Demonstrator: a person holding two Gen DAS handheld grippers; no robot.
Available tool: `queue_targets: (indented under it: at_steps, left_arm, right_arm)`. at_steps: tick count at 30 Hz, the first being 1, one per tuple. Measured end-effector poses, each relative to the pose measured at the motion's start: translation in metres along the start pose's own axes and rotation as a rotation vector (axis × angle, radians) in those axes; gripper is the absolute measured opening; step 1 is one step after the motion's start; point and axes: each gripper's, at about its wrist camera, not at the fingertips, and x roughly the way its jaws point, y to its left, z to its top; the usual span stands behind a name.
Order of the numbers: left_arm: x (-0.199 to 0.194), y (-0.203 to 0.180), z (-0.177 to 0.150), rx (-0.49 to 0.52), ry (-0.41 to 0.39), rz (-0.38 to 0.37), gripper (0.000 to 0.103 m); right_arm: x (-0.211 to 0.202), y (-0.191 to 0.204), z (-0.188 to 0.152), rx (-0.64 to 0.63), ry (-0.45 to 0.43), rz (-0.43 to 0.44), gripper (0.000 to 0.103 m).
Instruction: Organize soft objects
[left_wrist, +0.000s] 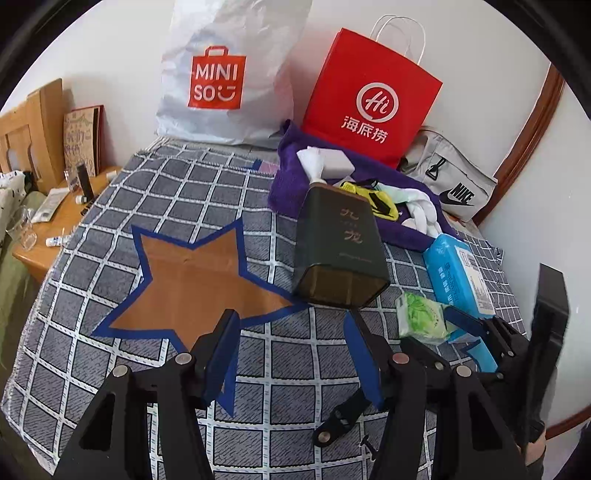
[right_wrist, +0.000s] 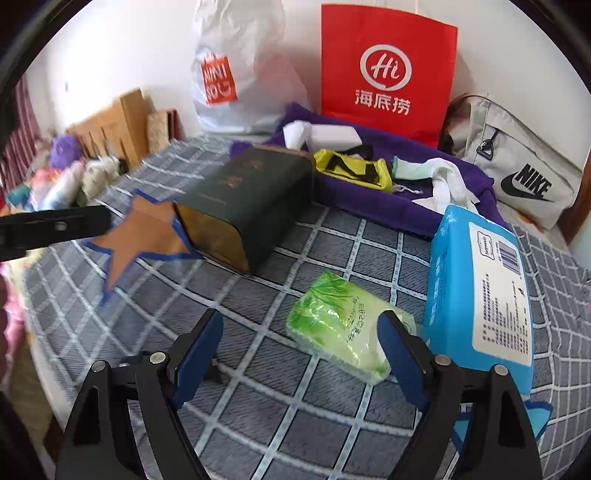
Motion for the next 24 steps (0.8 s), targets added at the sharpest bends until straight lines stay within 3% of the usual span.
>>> queue_targets:
  at_steps: [3, 5, 7, 13, 18, 24]
  left_arm:
    - [0.005, 0.006, -0.004, -0.013, 0.012, -0.013, 0.056]
    - [0.008, 0.007, -0.007, -0.008, 0.023, -0.017, 0.056]
    - [0.012, 0.007, -0.011, 0.005, 0.044, -0.021, 0.056]
    - [0.020, -0.002, -0.025, 0.053, 0.096, -0.027, 0.056]
    - [0.025, -0.012, -0.038, 0.069, 0.143, -0.072, 0.057]
    - [0.044, -0.044, -0.056, 0.147, 0.196, -0.097, 0.057]
  right_arm:
    - [0.021, -0.002, -0.001, -0.008, 0.066, -0.054, 0.064]
    - [0.021, 0.003, -0.003, -0.047, 0.043, -0.115, 0.053]
    - [0.016, 0.004, -0.005, -0.064, 0.035, -0.088, 0.042]
    - [-0.017, 0.002, -0.021, -0.035, 0.020, 0.039, 0.040]
    - [-0.043, 0.000, -0.044, -0.065, 0.023, 0.053, 0.040]
    - [-0.061, -0.030, -0.084, -0.040, 0.038, 0.001, 0.041]
